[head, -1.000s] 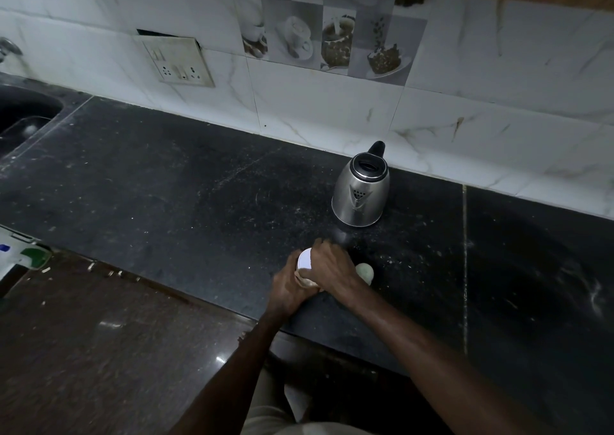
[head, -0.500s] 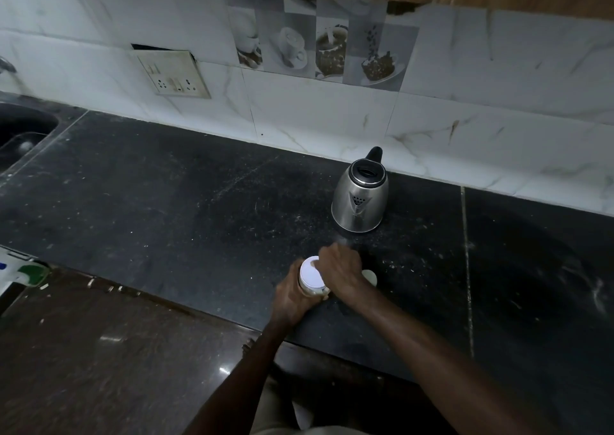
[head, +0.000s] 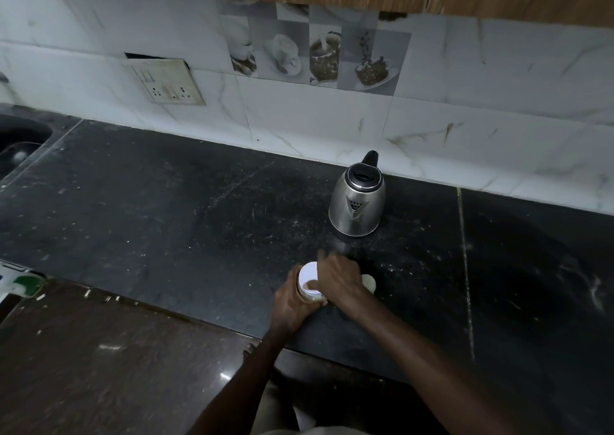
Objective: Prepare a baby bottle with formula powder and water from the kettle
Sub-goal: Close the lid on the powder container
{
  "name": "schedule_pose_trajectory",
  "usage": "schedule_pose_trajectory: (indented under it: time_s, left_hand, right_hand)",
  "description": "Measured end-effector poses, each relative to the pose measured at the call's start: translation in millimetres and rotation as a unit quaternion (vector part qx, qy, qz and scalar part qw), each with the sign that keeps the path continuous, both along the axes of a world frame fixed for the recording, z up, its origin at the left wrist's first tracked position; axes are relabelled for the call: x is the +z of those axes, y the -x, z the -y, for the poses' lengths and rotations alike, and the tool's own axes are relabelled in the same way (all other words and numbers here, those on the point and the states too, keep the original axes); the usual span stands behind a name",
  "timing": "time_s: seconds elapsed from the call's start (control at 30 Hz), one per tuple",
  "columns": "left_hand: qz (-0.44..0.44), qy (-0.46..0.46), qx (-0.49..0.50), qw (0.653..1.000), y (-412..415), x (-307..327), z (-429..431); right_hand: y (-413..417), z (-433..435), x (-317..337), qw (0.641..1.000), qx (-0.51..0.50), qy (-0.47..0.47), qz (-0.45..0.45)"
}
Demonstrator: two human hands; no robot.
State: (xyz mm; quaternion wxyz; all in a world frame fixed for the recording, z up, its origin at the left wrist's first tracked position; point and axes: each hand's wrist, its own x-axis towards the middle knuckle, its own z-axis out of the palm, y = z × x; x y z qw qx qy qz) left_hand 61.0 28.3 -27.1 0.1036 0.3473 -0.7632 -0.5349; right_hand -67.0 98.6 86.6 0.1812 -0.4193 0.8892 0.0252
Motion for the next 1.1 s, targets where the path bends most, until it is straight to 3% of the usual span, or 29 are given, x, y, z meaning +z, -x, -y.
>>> schedule_pose_trajectory:
  time_s: [0.1,0.2,0.3,0.47,0.6,0.87,1.1]
  left_hand:
    - [-0.002,0.005,0.000,1.000,-0.7,-2.8,-0.4]
    - [-0.002,-0.008,-0.002,1.000,0.9,0.9,-2.5]
    - [0.001,-0.007,0.004,1.000,1.5,1.2,-3.4]
    - [0.011,0.013,0.006,1.000,0.8,-2.4,-2.5]
    - [0.010,0.005,0.006,1.000,1.9,1.2,-5.0]
    - [-0.002,0.011,-0.001,1.000,4.5,7.7,-7.5]
    - [-0.023,0.085,-0.008,0.996,16.2,-14.6,2.2]
  right_hand:
    - [-7.8,-1.2,-1.8,0.999,0.038,-0.005,0.039]
    - [-10.1,3.2,-7.3,0.999,-0.043,0.029,-0.012]
    - [-1.3,1.5,-9.2,0.996,-0.065,0.006,-0.058]
    - [0.7,-5.1,-4.9,0.996,0.034,0.038,0.069]
    - [-15.8,-4.1,-14.5,0.998,0.054,0.037,-0.009]
    - [-17.1,0.4,-23.6,1.000,0.006,0.020,-0.023]
    - [-16.4,-17.6,-52.0,0.994,-0.029,0.096,-0.035]
